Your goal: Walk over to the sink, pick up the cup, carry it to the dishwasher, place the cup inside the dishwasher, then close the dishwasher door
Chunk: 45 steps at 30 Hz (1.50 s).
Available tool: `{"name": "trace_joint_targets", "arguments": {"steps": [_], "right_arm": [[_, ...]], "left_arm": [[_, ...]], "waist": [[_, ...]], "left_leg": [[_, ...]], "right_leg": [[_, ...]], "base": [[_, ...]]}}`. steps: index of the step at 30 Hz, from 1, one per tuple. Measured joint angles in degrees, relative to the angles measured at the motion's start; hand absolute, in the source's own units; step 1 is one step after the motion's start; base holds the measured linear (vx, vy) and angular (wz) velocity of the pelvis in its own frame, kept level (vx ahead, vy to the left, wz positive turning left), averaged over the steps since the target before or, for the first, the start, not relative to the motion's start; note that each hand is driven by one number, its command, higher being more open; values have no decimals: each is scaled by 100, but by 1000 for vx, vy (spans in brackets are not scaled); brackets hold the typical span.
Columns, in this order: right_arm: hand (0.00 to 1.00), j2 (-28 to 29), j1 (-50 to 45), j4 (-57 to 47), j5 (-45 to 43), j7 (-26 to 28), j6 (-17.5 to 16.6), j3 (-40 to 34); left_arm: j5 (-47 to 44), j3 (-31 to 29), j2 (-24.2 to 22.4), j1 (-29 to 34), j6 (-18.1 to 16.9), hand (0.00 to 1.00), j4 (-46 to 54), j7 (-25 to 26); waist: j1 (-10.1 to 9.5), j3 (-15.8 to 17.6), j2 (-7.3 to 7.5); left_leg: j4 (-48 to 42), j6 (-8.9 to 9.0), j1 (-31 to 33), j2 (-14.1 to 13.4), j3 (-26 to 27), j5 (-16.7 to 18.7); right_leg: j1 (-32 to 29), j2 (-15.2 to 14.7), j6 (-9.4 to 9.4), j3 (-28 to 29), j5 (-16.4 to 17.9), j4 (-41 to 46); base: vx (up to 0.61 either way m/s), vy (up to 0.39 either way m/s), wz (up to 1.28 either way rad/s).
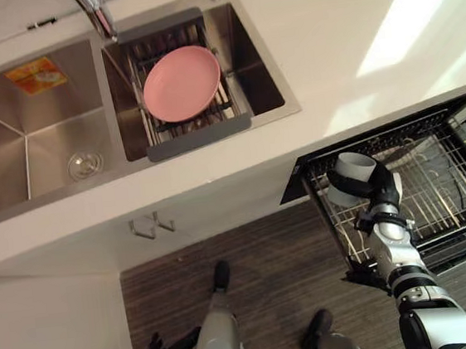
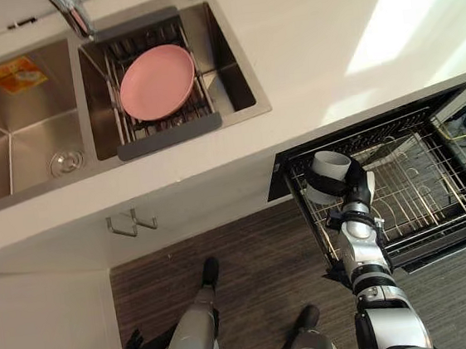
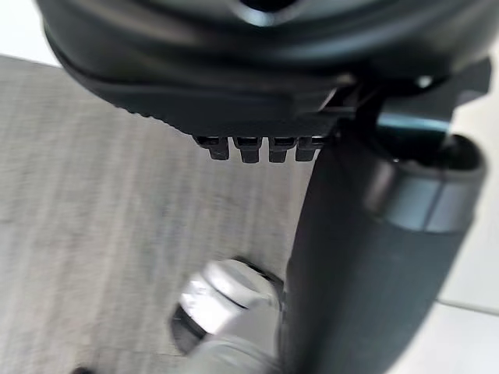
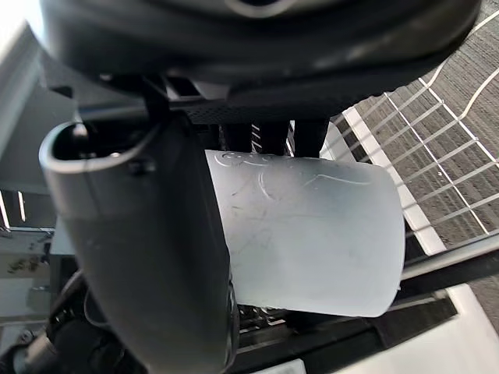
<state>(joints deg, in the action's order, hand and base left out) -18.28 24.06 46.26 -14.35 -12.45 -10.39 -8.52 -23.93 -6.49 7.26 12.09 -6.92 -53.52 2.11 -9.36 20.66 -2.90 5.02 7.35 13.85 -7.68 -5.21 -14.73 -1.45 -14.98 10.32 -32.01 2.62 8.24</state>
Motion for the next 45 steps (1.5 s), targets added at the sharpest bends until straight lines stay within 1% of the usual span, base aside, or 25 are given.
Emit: {"name": "trace_joint_targets", "arguments": {"steps": [1,4,7,10,12,15,19,22,26,29,30,34,37,42,45], "right_arm": [[0,-22,26,1,11,-7,0,1],[0,-110,142,41,50,-58,3,4],[0,-272,337,54,153,-151,3,4],[0,-440,436,62,368,-221,23,8],[0,-481,480,61,415,-298,45,10],[0,-665,593,79,530,-395,304,12],[0,-683,769,239,569,-395,557,34],[0,-693,795,286,570,-394,749,34],[0,-737,795,306,570,-318,914,32],[0,-783,796,306,570,-23,923,4],[100,-796,796,306,570,77,928,3],[100,-831,787,418,550,321,893,5],[100,-771,770,677,519,321,898,56],[100,-565,676,682,441,-114,884,40],[100,-468,527,309,439,-454,848,-12]], "left_arm": [[2,-57,-13,-17,34,100,-7,-19],[-62,-97,-18,-109,39,100,-35,-97],[-97,-98,-16,-222,39,100,-42,-142],[-106,-97,-16,-280,35,100,-47,-228],[-156,-97,-11,-307,34,100,-52,-241],[-192,-92,-10,-389,39,100,-61,-282],[-195,-86,1,-434,38,100,-61,-292],[-196,-84,22,-444,33,100,-63,-304],[-197,-39,55,-444,38,100,-57,-315],[-196,-36,59,-457,39,100,-55,-316],[-196,-36,59,-459,40,100,-56,-315],[-196,-19,65,-486,42,100,-58,-303],[-195,29,79,-549,41,100,-64,-264],[-196,29,70,-614,51,100,-50,-223],[-195,27,67,-616,108,100,-37,-210]], "waist": [[-69,30,37],[-157,152,116],[-208,195,146],[-210,260,179],[-204,290,215],[-195,305,237],[-164,311,248],[-137,337,295],[-100,341,303],[-84,341,303],[-78,341,303],[-66,341,303],[-79,341,303],[-64,341,303],[-41,342,305]], "left_leg": [[0,-12,81,25,-8,-9],[0,-30,188,92,-59,-29],[10,-85,367,132,-55,-41],[25,-136,427,196,2,-54],[24,-165,444,210,90,-65],[21,-203,521,271,100,-91],[20,-249,542,301,138,-92],[1,-306,542,287,404,-112],[0,-313,544,302,413,-119],[0,-312,543,303,421,-119],[0,-312,542,311,431,-119],[0,-310,539,310,433,-121],[0,-307,541,315,426,-124],[-1,-268,533,318,428,-152],[-2,-242,378,315,443,-168]], "right_leg": [[-149,-67,2,11,86,188],[-380,-236,0,30,314,632],[-673,-382,-9,33,494,1016],[-790,-527,8,30,612,1258],[-836,-581,9,36,651,1343],[-947,-678,7,57,703,1474],[-973,-723,22,66,721,1508],[-974,-770,35,63,748,1560],[-974,-806,34,89,748,1563],[-987,-799,32,123,750,1563],[-997,-793,32,140,752,1564],[-1009,-792,42,159,770,1581],[-1012,-796,52,161,783,1592],[-1006,-798,53,164,784,1592],[-841,-791,54,175,784,1550]], "base": [[-35,12,8],[-34,-16,14],[-74,-36,11],[-61,-21,11],[-40,-13,6],[-47,-16,8],[-46,-22,4],[-41,-22,7],[-38,-28,3],[-59,-33,-2],[-57,-30,-5],[-53,-34,-1],[-49,-38,1],[-39,-41,0],[-38,-42,-1]]}}
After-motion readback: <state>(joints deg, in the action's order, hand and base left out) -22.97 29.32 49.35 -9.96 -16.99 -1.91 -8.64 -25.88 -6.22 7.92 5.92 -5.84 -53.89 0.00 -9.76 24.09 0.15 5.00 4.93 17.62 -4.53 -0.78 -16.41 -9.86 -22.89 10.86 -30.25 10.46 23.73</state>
